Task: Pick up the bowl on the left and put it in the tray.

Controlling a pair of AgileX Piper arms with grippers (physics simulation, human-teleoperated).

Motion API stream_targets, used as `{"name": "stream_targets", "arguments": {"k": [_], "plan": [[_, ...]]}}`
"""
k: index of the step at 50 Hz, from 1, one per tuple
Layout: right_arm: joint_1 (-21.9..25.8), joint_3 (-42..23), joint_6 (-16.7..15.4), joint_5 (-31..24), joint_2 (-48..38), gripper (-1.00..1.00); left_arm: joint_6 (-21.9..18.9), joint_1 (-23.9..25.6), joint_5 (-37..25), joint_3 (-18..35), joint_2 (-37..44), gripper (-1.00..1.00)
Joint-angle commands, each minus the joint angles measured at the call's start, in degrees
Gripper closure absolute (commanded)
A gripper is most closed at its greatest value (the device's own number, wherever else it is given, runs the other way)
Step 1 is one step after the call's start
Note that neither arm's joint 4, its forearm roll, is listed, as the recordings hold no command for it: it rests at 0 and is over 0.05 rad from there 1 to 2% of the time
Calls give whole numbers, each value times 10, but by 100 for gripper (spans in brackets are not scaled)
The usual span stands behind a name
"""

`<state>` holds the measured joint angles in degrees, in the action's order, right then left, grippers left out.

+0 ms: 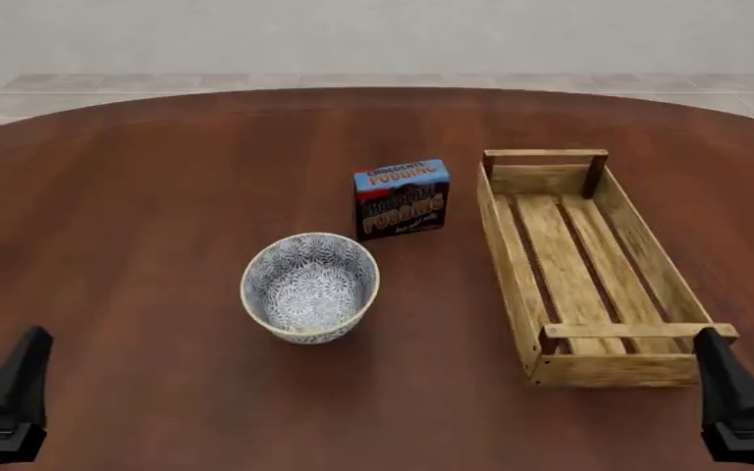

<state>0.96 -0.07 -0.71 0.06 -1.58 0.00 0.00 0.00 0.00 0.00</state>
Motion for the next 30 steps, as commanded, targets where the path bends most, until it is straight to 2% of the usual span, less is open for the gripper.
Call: {"name": "stream_targets", "arguments": {"k": [1,4,8,16,30], "plan": [[-7,0,-19,13,3,-100,0,0,0,0,0,-100],[-9,-1,-11,16,-2,-100,0,0,0,0,0,-100],[-11,0,-22,17,-2,-100,0,0,0,0,0,-100],[-4,-1,-20,20,-9,-100,0,0,0,0,0,-100],[46,-24,-41,64,-75,-100,0,0,0,0,0,-100]]}}
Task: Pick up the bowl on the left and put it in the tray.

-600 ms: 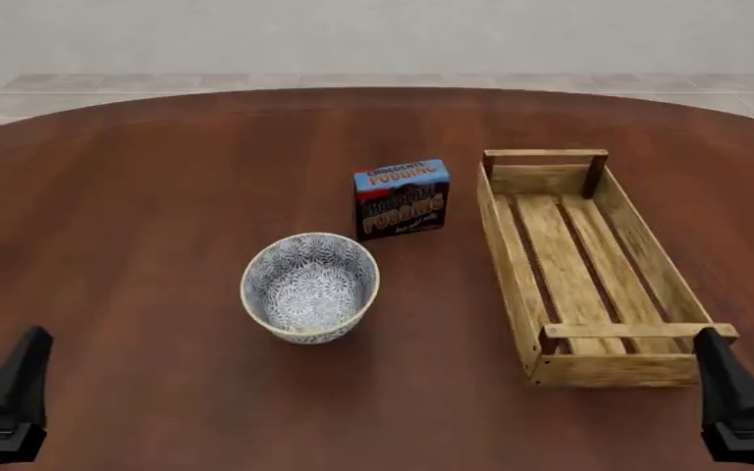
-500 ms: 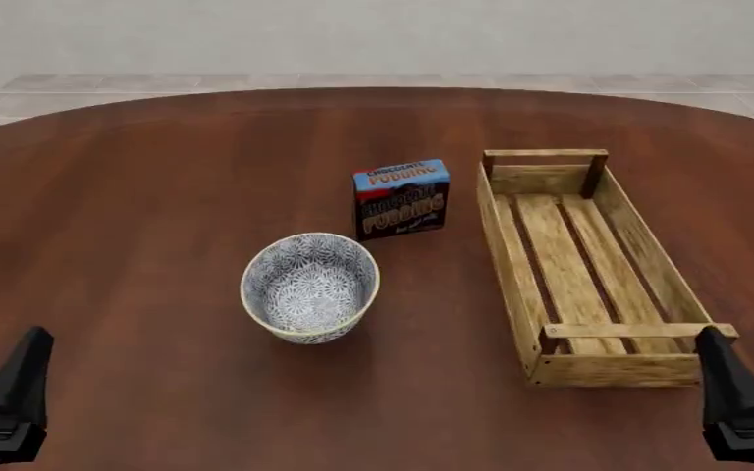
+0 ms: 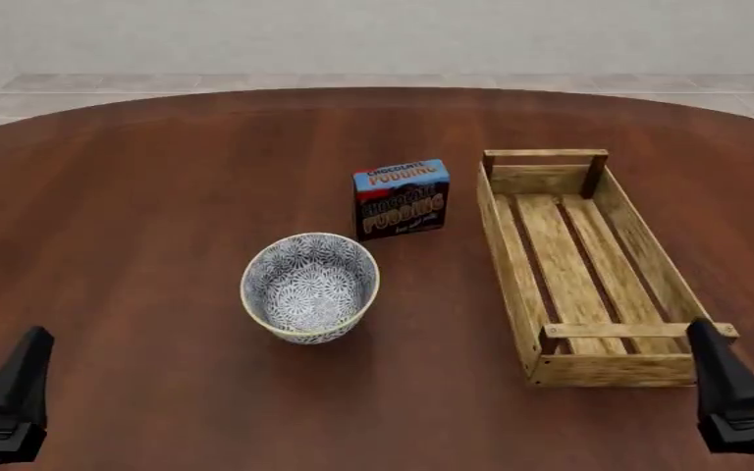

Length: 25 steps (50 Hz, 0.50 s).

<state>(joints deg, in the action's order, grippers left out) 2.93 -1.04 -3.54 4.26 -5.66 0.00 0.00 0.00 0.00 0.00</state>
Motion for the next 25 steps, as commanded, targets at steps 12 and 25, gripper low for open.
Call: {"name": "stream_targets", "arguments": {"k": [12,25], "plan": [[84,-43,-4,53,-114,-100,0,0,0,0,0,-100],[119,-65,-6,73,-164,-100,0,0,0,0,0,-100]]}}
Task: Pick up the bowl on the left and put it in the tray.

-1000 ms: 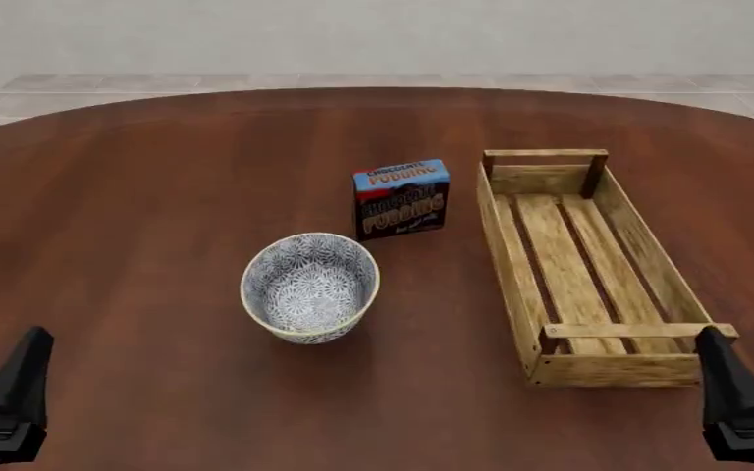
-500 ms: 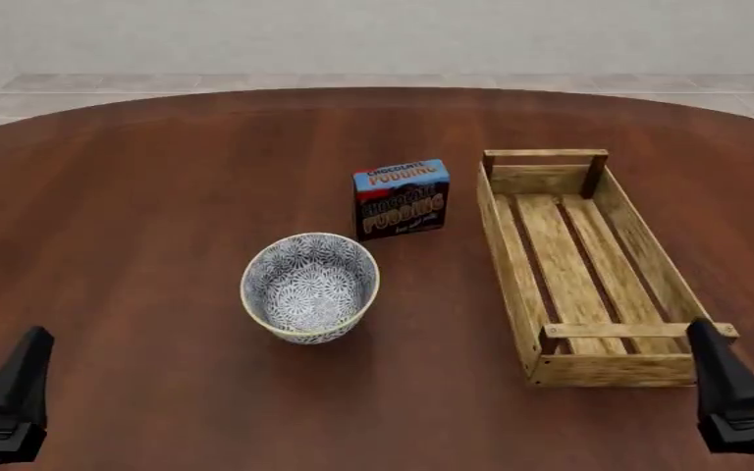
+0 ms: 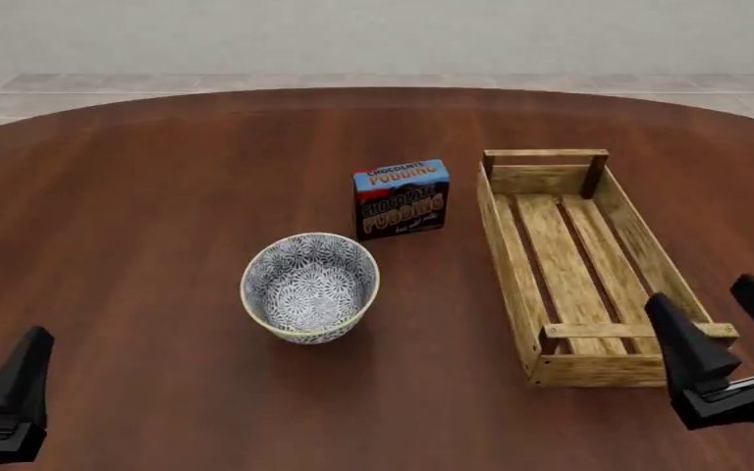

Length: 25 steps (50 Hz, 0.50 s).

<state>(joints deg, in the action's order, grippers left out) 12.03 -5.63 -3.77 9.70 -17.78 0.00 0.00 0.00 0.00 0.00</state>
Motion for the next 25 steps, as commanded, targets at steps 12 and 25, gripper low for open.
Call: {"name": "stream_targets", "arguments": {"k": [12,25], "plan": [[77,-52,-16,38,-116,-100,0,0,0,0,0,-100],[103,-82,-18,41,-164,-100,0,0,0,0,0,-100]]}}
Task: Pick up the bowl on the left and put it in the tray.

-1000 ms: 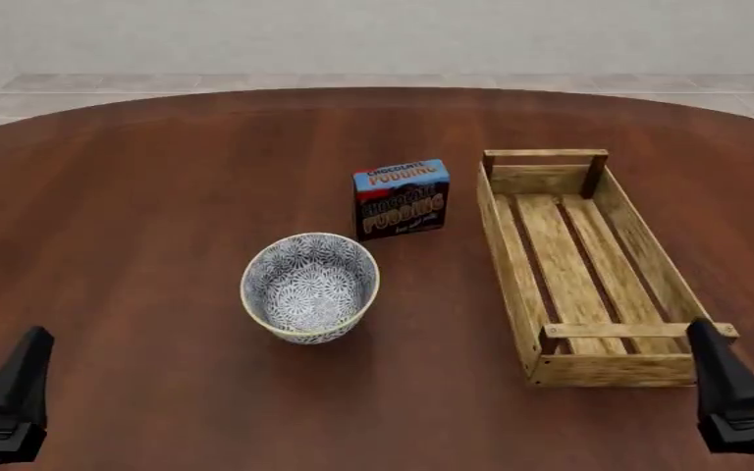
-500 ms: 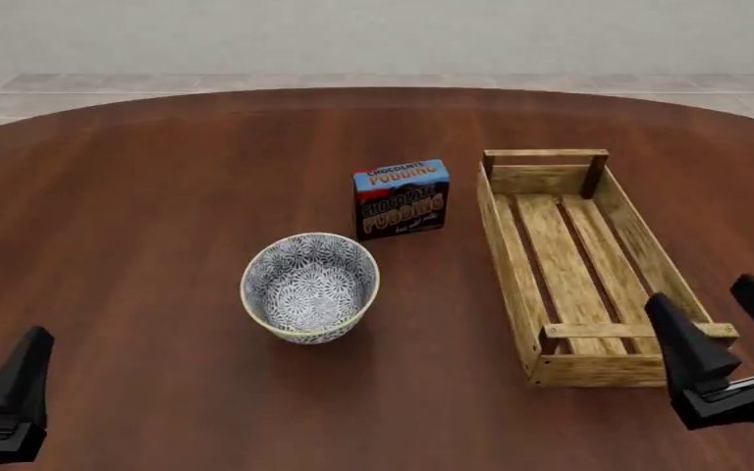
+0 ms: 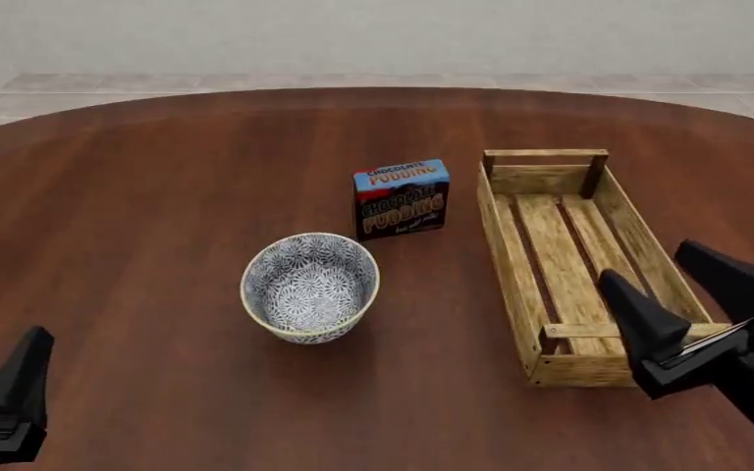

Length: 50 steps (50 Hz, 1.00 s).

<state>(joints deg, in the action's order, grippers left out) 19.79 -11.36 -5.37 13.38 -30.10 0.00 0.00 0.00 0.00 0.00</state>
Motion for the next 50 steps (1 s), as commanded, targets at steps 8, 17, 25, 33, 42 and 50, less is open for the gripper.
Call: {"name": "stream_targets", "arguments": {"k": [8,17,25,33,42,50], "plan": [[53,-49,3,-12,-62,-100,0,0,0,0,0,-100],[72,-74,7,-30,-80,-100,0,0,0,0,0,-100],[94,-102,20,-54,-112,-100,0,0,0,0,0,-100],[107,-113,19,-63,-119,-100,0,0,0,0,0,-100],[117,-138,49,-85,-147,-100,0,0,0,0,0,-100],[161,-167,83,-118,-189,-100,0,0,0,0,0,-100]]}}
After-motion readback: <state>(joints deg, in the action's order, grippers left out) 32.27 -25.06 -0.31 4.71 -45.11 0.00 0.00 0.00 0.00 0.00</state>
